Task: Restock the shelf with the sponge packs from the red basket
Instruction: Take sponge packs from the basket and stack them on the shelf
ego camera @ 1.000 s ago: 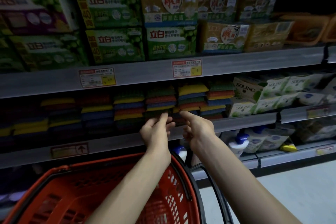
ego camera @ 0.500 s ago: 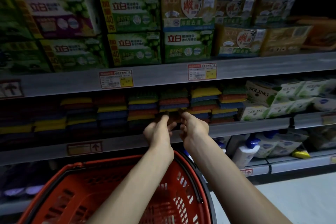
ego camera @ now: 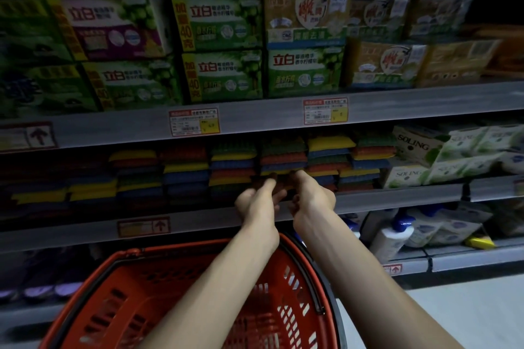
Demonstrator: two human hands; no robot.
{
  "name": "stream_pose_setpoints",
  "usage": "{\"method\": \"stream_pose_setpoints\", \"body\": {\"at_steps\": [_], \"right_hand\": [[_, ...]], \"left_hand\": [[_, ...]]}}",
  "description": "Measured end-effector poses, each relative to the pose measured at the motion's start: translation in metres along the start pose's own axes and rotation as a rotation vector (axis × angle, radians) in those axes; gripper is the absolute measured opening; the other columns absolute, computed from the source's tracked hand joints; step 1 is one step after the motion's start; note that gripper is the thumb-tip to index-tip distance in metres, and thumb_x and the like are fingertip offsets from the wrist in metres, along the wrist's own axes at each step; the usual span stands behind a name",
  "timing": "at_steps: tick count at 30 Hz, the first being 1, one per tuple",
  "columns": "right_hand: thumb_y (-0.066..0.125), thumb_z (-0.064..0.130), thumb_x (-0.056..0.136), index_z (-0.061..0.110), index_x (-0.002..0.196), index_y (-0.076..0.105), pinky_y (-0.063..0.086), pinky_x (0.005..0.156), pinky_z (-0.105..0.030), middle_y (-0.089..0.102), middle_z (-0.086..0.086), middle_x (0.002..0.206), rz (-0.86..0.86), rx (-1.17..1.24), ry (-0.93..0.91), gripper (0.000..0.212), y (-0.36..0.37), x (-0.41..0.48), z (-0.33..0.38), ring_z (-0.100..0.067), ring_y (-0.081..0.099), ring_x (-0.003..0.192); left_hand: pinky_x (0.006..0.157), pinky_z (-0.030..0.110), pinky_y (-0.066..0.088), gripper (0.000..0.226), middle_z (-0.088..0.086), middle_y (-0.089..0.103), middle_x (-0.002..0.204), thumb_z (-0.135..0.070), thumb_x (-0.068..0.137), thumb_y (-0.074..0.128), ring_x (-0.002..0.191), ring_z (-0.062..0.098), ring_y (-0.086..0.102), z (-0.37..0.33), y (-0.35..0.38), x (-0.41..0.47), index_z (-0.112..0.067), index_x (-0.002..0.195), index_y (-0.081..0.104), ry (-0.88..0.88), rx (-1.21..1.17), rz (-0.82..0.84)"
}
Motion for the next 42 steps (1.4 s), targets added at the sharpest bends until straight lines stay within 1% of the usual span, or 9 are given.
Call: {"method": "stream_pose_setpoints", "body": {"at_steps": [4,9,16,19,22,27,31,35,42], "right_hand": [[0.077,0.016,0.087,0.004,0.076,0.065,0.035,0.036,-0.023,0.053,-0.007,0.056,-0.006,-0.019,0.025,0.021,-0.001,0.0,-0.002,-0.013,0.041,0.039],[0.075,0.013,0.089,0.004,0.075,0.064,0.035,0.042,-0.027,0.053,-0.005,0.059,0.047,-0.028,0.081,0.02,0.005,-0.015,-0.019,-0.013,0.04,0.044],[0.077,0.012,0.089,0.002,0.08,0.069,0.037,0.044,-0.027,0.057,-0.006,0.061,0.169,-0.074,0.093,0.015,0.04,-0.028,-0.039,-0.013,0.043,0.044],[0.077,0.014,0.089,0.001,0.081,0.067,0.038,0.045,-0.027,0.057,-0.006,0.063,0.171,-0.08,0.079,0.018,0.049,-0.028,-0.043,-0.013,0.045,0.046],[0.075,0.013,0.091,0.001,0.081,0.065,0.038,0.046,-0.028,0.055,-0.006,0.061,0.155,-0.083,0.07,0.018,0.054,-0.026,-0.046,-0.014,0.045,0.048],[0.074,0.015,0.092,-0.002,0.096,0.069,0.04,0.052,-0.029,0.059,-0.007,0.066,0.12,-0.081,0.081,0.018,0.056,-0.021,-0.05,-0.014,0.047,0.051],[0.074,0.016,0.091,-0.001,0.097,0.069,0.041,0.052,-0.03,0.059,-0.006,0.068,0.115,-0.082,0.08,0.018,0.057,-0.021,-0.05,-0.014,0.046,0.051],[0.074,0.015,0.09,0.001,0.093,0.067,0.039,0.05,-0.029,0.057,-0.006,0.067,0.119,-0.079,0.08,0.015,0.055,-0.023,-0.05,-0.014,0.045,0.05],[0.074,0.016,0.092,0.003,0.089,0.067,0.037,0.048,-0.028,0.058,-0.005,0.069,0.12,-0.079,0.088,0.016,0.051,-0.029,-0.052,-0.014,0.044,0.052]], "left_hand": [[0.061,0.028,0.05,0.006,0.007,0.076,0.086,-0.008,0.096,0.07,0.066,0.01,0.074,0.0,-0.004,0.0,-0.007,0.093,0.064,0.0,0.022,0.018],[0.06,0.028,0.051,0.004,0.01,0.077,0.088,-0.006,0.097,0.066,0.064,0.01,0.074,-0.006,-0.023,0.007,-0.003,0.098,0.064,0.018,0.006,-0.028],[0.064,0.03,0.052,0.007,0.009,0.077,0.091,-0.01,0.097,0.068,0.075,0.017,0.076,-0.027,-0.058,0.015,-0.009,0.09,0.065,0.093,-0.019,-0.121],[0.061,0.03,0.048,0.017,0.008,0.075,0.089,-0.011,0.097,0.067,0.073,0.018,0.074,-0.036,-0.066,0.017,-0.013,0.082,0.059,0.093,-0.041,-0.143],[0.058,0.029,0.046,0.02,0.009,0.073,0.09,-0.011,0.098,0.066,0.073,0.018,0.074,-0.041,-0.071,0.019,-0.013,0.081,0.055,0.085,-0.043,-0.159],[0.055,0.027,0.045,0.019,0.007,0.072,0.085,-0.009,0.098,0.065,0.069,0.015,0.072,-0.047,-0.075,0.022,-0.01,0.08,0.057,0.077,-0.046,-0.179],[0.061,0.03,0.044,0.024,0.005,0.07,0.082,-0.007,0.097,0.065,0.069,0.015,0.071,-0.049,-0.075,0.02,-0.012,0.076,0.054,0.078,-0.037,-0.175],[0.061,0.029,0.042,0.026,0.002,0.068,0.077,-0.008,0.097,0.066,0.069,0.014,0.071,-0.049,-0.075,0.018,-0.014,0.075,0.052,0.074,-0.04,-0.147],[0.066,0.03,0.045,0.016,0.004,0.074,0.084,-0.011,0.096,0.07,0.073,0.014,0.075,-0.047,-0.08,0.017,-0.014,0.083,0.061,0.059,0.003,-0.085]]}}
Point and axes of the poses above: each hand's wrist, its own x-axis towards the middle knuckle, its own y-axis out of the palm, z = x × y, the point moved 6 cm from there along x, towards the middle knuckle
